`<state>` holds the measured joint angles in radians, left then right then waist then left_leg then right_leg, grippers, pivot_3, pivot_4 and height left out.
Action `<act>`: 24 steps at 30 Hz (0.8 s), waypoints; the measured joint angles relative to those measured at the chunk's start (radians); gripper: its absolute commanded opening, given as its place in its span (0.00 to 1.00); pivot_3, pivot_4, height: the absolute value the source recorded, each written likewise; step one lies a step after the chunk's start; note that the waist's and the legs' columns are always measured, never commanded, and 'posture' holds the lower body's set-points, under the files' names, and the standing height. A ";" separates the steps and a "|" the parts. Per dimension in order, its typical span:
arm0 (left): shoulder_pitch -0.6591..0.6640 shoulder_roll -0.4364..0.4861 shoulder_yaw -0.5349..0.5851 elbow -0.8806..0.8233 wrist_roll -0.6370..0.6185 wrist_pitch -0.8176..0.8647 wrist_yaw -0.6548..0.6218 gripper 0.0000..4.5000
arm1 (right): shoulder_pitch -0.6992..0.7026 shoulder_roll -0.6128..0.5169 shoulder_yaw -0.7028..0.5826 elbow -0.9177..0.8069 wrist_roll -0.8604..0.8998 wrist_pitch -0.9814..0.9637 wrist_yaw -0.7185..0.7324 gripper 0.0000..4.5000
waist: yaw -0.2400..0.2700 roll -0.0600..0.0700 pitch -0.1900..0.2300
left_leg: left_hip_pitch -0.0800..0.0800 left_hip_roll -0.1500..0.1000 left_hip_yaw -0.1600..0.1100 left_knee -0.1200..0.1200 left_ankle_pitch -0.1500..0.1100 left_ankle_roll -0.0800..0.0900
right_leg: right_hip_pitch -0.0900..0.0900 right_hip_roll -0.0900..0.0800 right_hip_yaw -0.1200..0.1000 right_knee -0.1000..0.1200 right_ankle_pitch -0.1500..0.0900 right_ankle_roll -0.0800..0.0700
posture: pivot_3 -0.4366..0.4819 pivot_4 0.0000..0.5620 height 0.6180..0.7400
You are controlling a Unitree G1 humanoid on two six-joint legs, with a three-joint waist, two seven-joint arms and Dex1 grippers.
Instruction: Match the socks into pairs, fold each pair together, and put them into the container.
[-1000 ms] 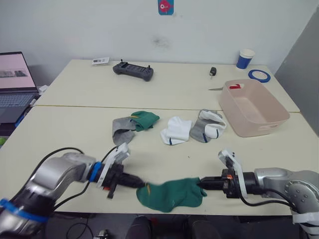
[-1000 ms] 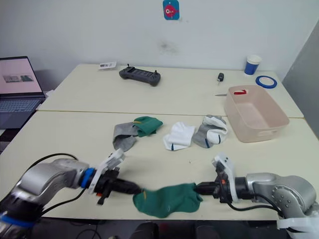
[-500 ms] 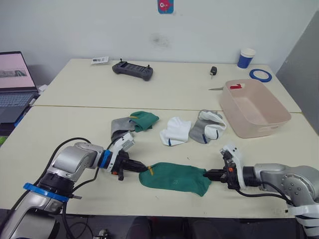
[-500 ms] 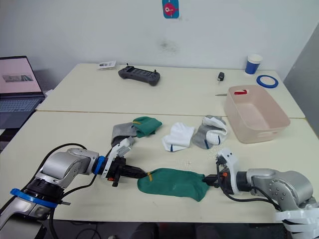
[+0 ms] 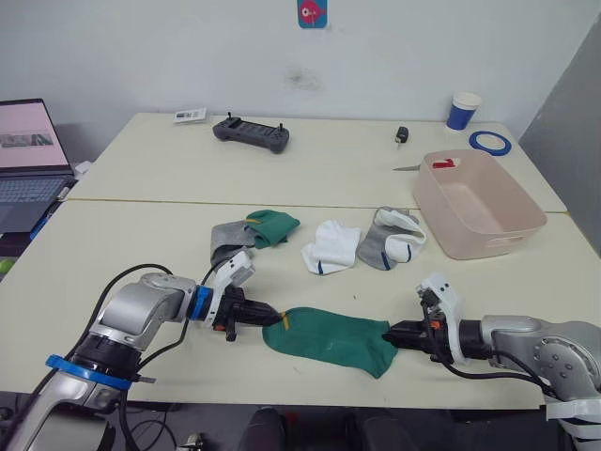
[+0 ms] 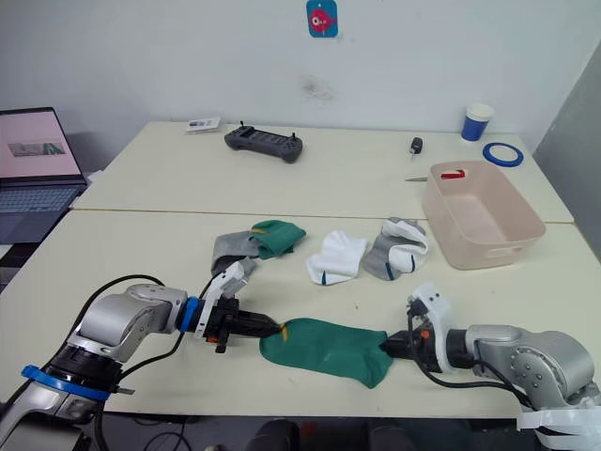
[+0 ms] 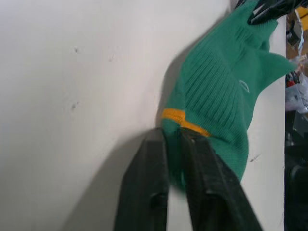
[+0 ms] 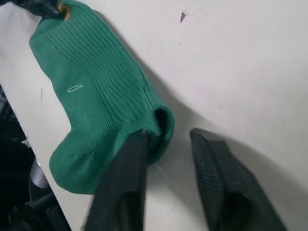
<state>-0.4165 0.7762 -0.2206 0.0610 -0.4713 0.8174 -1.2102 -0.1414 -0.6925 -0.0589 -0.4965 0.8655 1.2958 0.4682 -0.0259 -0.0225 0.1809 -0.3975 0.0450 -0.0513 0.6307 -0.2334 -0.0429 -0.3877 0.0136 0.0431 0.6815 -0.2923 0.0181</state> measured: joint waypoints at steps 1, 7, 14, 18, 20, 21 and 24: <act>0.009 0.000 0.016 -0.006 0.000 -0.001 0.008 0.38 | 0.004 -0.005 -0.016 0.000 -0.002 -0.004 -0.004 0.61 | -0.001 0.000 0.000 | 0.000 0.000 0.000 0.000 0.001 0.002 | 0.000 0.000 0.000 0.000 0.001 0.000 | 0.48 0.27 1.00; 0.068 0.010 0.137 -0.033 -0.012 0.004 0.082 0.78 | 0.043 -0.043 -0.109 -0.001 -0.021 -0.045 0.003 1.00 | -0.007 0.000 0.000 | 0.002 0.001 0.000 -0.001 0.004 0.006 | 0.000 0.001 0.001 0.000 0.005 -0.001 | 0.48 0.27 1.00; 0.187 0.005 0.291 -0.162 -0.051 0.006 0.180 1.00 | 0.101 -0.125 -0.164 -0.099 -0.051 -0.252 0.163 1.00 | -0.005 0.001 0.000 | -0.001 0.002 0.000 -0.002 0.004 0.006 | -0.002 0.002 0.000 -0.001 0.002 0.000 | 0.48 0.27 1.00; 0.233 -0.012 0.314 -0.239 -0.078 0.021 0.224 1.00 | 0.141 -0.155 -0.138 -0.112 -0.132 -0.370 0.214 1.00 | -0.002 0.000 0.001 | -0.001 0.001 0.001 -0.001 0.003 0.006 | -0.002 0.001 0.001 -0.002 0.002 0.000 | 0.48 0.27 1.00; 0.275 -0.020 0.326 -0.279 -0.093 0.035 0.248 1.00 | 0.177 -0.158 -0.107 -0.125 -0.179 -0.422 0.224 1.00 | -0.003 0.000 0.001 | -0.001 0.001 0.001 -0.001 0.004 0.006 | -0.002 0.001 0.001 -0.002 0.002 0.000 | 0.48 0.27 1.00; 0.294 -0.033 0.330 -0.302 -0.102 0.041 0.265 1.00 | 0.200 -0.153 -0.088 -0.132 -0.202 -0.450 0.223 1.00 | -0.003 0.000 0.001 | -0.001 0.001 0.001 -0.001 0.004 0.006 | -0.002 0.001 0.001 -0.002 0.002 0.000 | 0.48 0.27 1.00; 0.341 -0.065 0.333 -0.350 -0.112 0.042 0.308 1.00 | 0.247 -0.104 -0.053 -0.158 -0.257 -0.504 0.192 1.00 | -0.003 0.000 0.001 | -0.001 0.002 0.000 -0.001 0.004 0.006 | -0.001 0.001 0.001 -0.001 0.002 0.000 | 0.48 0.27 1.00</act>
<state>-0.0759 0.7109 0.1119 -0.2892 -0.5835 0.8591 -0.9024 0.1060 -0.7965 -0.1121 -0.6542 0.6088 0.7921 0.6606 -0.0287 -0.0228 0.1817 -0.3980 0.0466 -0.0513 0.6293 -0.2298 -0.0372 -0.3891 0.0142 0.0443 0.6806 -0.2902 0.0176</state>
